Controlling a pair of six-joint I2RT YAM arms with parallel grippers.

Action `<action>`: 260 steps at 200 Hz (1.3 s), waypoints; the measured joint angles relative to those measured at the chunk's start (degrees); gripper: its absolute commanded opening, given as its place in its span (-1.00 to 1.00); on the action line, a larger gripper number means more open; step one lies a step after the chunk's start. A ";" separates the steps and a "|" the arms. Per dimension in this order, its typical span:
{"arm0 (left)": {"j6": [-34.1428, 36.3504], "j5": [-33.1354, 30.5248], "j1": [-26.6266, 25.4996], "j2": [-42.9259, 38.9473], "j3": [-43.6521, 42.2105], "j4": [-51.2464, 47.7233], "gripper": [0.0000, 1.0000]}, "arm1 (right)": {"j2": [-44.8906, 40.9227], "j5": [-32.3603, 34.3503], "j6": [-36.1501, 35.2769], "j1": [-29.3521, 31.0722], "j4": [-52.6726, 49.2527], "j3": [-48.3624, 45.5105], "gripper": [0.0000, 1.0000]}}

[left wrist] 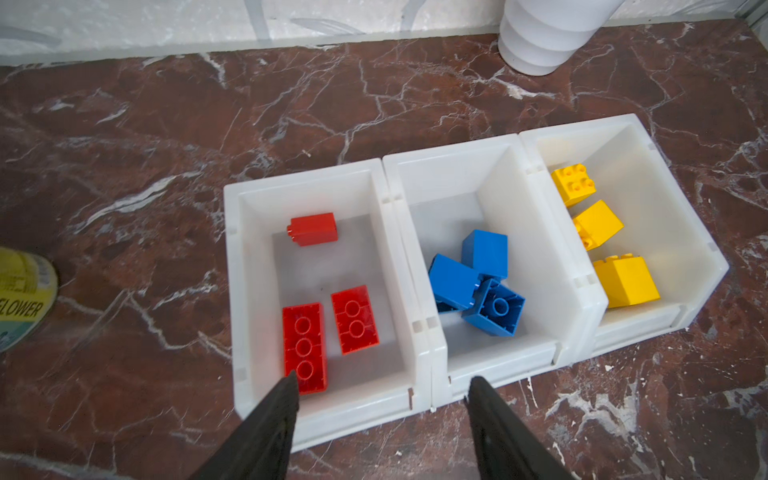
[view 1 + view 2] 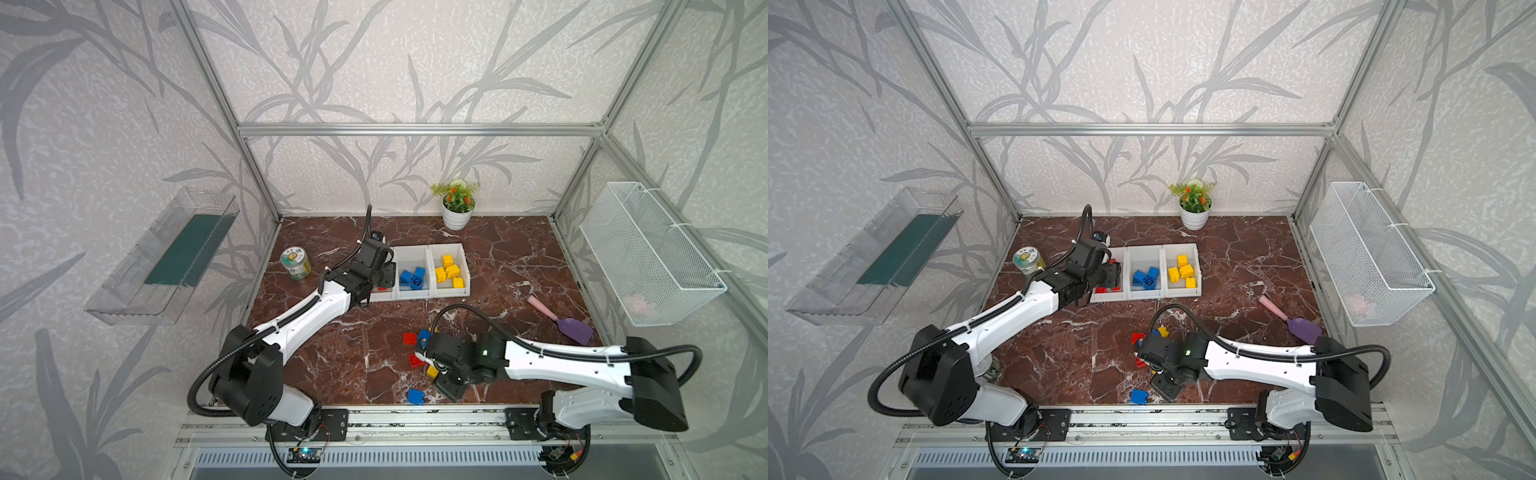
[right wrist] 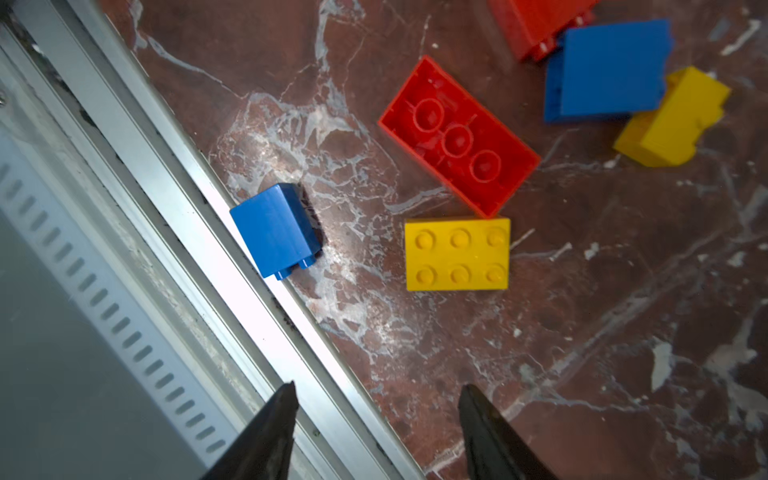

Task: Sort the legos into containers by color
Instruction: 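Grasp a blue brick with the right gripper while the left gripper withdraws, then carry the blue brick over the middle compartment and open the right gripper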

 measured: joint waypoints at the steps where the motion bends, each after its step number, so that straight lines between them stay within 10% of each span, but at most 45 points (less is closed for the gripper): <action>1: -0.02 0.00 0.02 -0.13 -0.13 0.04 0.35 | 0.37 0.00 -0.15 0.11 0.00 0.20 0.24; 260: -2.89 -1.64 3.85 -12.33 -9.79 -0.02 0.36 | 22.05 6.99 -9.22 6.03 1.33 14.64 -0.46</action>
